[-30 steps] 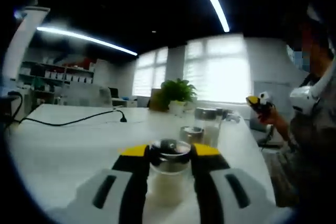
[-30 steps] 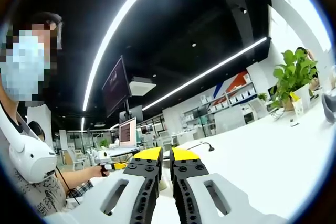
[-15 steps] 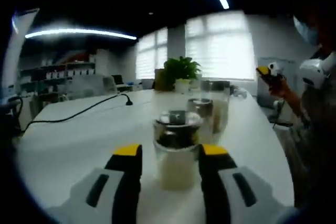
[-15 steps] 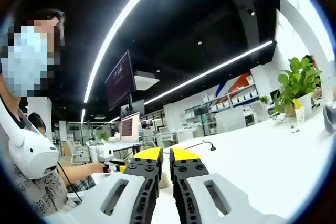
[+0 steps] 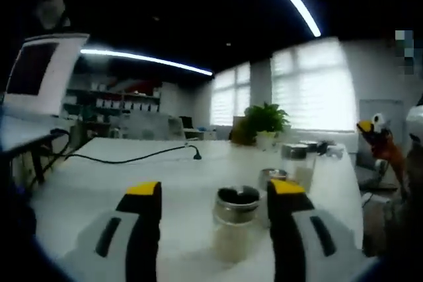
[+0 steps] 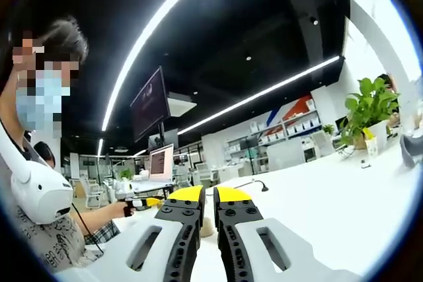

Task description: Rotate the seasoning bottle until the label or dispensing opening points toward the visible target arrow and the bottle remains upright within the marked orientation range

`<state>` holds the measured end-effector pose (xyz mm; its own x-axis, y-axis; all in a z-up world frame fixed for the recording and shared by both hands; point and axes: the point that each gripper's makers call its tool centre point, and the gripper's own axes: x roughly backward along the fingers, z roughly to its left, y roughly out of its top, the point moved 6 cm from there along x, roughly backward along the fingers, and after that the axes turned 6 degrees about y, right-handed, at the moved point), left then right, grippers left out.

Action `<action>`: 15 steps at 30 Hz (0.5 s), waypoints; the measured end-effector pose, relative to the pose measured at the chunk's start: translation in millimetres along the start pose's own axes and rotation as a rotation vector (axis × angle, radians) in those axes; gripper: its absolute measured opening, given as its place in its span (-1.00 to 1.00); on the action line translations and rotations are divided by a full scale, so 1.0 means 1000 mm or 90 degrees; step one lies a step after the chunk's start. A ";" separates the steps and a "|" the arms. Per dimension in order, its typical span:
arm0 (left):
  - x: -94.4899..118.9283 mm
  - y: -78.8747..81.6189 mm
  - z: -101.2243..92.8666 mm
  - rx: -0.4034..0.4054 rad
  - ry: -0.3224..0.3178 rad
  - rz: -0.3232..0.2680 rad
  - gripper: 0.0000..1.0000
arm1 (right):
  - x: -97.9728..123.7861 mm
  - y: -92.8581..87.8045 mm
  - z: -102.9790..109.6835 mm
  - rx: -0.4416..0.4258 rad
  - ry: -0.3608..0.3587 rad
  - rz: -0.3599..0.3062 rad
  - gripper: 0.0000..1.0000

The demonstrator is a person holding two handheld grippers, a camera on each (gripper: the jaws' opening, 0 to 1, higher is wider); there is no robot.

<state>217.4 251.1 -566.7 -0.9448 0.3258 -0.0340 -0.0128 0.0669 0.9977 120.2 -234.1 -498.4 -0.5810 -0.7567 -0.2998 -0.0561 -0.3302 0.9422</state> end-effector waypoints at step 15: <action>-0.013 -0.002 -0.023 -0.045 0.005 0.016 -0.33 | 0.008 0.001 -0.008 -0.006 -0.016 -0.014 -0.93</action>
<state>222.4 225.1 -567.2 -0.9478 0.3188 -0.0083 -0.0114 -0.0078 0.9999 122.0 -244.7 -501.0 -0.6000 -0.7346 -0.3169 -0.0624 -0.3519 0.9340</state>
